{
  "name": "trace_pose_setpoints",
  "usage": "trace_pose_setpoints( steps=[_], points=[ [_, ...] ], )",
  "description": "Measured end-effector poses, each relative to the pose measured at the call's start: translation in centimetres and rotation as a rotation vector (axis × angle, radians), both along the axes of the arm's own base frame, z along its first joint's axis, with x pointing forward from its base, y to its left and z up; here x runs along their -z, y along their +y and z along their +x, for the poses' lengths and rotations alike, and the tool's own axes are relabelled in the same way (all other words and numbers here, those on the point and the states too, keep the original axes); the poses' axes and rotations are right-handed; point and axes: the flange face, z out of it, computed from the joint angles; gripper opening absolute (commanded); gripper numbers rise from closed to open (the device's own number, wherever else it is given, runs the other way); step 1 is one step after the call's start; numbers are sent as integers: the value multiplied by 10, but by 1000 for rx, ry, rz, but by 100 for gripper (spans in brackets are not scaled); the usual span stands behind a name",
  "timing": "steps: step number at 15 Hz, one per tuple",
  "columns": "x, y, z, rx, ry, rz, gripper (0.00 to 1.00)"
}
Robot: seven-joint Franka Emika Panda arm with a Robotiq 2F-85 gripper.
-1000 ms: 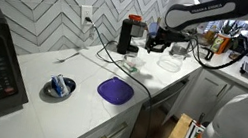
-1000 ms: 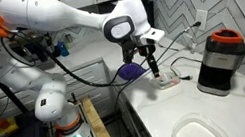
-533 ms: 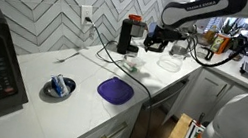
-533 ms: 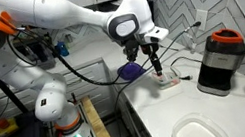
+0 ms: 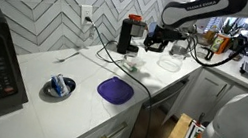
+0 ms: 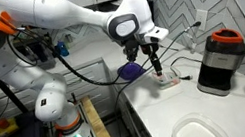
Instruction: Put the clear measuring cup in the clear bowl on the right
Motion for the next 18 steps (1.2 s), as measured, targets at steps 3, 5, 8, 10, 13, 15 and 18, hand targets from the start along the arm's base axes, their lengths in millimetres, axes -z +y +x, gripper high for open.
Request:
trace_pose_setpoints(
  steps=[3, 5, 8, 10, 13, 15, 18],
  points=[
    [0, 0, 0, -1, 1, -1, 100],
    [2, 4, 5, 16, 14, -3, 100],
    [10, 23, 22, 47, 77, -26, 100],
    [18, 37, 36, 73, 126, -73, 100],
    [36, 47, 54, 99, 178, -136, 100],
    [52, 51, 67, 92, 204, -150, 100],
    [69, 56, 86, 85, 225, -163, 100]
  ],
)
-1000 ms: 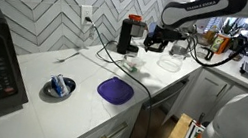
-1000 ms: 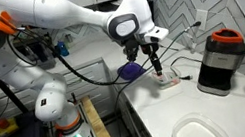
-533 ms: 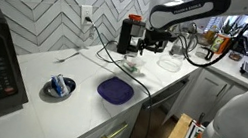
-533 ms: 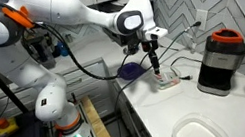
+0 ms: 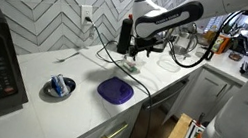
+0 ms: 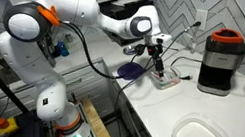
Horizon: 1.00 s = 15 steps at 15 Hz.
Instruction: Put the clear measuring cup in the clear bowl on the right
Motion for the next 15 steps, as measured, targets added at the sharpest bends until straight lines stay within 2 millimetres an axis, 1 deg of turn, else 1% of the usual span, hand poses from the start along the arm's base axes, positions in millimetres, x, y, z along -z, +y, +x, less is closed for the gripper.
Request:
trace_pose_setpoints(
  steps=[2, 5, 7, 11, 13, 14, 15],
  points=[
    [0, -2, 10, 9, -9, -23, 100],
    [1, -11, 18, 24, -13, -47, 100],
    [8, -13, 21, 23, 1, -45, 100],
    [27, -8, 28, 9, 38, -43, 100],
    [31, -13, 27, 17, 68, -63, 100],
    [31, -17, 25, 22, 91, -80, 94],
    [31, -21, 23, 28, 115, -98, 74]
  ],
)
